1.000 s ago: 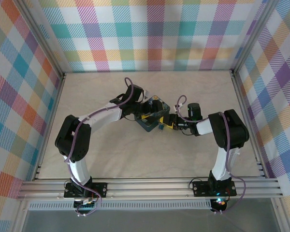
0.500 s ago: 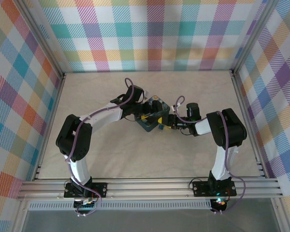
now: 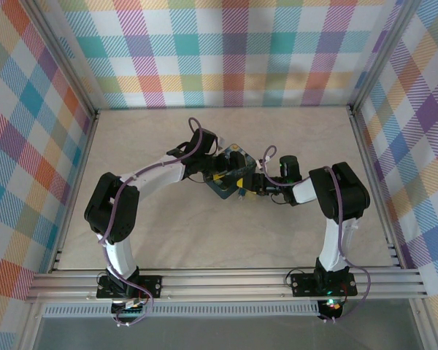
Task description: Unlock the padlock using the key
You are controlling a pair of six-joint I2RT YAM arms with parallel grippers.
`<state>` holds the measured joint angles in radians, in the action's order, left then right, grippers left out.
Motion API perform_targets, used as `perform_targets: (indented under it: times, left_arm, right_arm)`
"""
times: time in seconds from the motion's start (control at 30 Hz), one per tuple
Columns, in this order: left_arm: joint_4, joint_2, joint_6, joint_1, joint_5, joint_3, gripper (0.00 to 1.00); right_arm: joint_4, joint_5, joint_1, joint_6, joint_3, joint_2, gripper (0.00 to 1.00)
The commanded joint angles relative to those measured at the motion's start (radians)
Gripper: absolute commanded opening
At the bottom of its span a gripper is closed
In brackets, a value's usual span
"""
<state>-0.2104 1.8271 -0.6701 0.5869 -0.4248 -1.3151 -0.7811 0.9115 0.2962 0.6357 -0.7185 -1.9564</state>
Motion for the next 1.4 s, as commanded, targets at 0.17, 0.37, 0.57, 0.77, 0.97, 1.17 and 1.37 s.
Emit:
perform_targets:
  times: [0.17,0.37,0.57,0.77,0.97,1.17,1.37]
  left_arm:
    - [-0.037,0.003,-0.008,0.005,0.019,-0.001,1.0]
    - [-0.037,0.003,-0.009,0.004,0.024,0.001,1.0]
    - [-0.035,0.003,-0.009,0.005,0.026,0.007,1.0]
    - [-0.033,0.003,-0.01,0.005,0.027,0.009,1.0]
    - [-0.033,0.001,-0.011,0.006,0.029,0.011,1.0]
    - [-0.041,-0.002,-0.006,0.005,0.039,0.013,1.0]
    - [-0.047,-0.006,-0.003,0.005,0.047,0.023,1.0]
  right_arm:
    - [-0.067,0.049,0.008,-0.015,0.004,0.003,0.47]
    - [-0.05,0.045,0.007,-0.025,0.019,0.019,0.4]
    - [-0.04,0.04,0.006,-0.031,0.031,0.027,0.33]
    - [-0.016,0.032,0.007,-0.044,0.039,0.039,0.27]
    - [0.016,0.021,0.006,-0.06,0.044,0.05,0.18]
    - [0.031,0.008,0.006,-0.064,0.049,0.057,0.1]
    - [0.049,-0.031,0.005,-0.064,0.062,0.079,0.05]
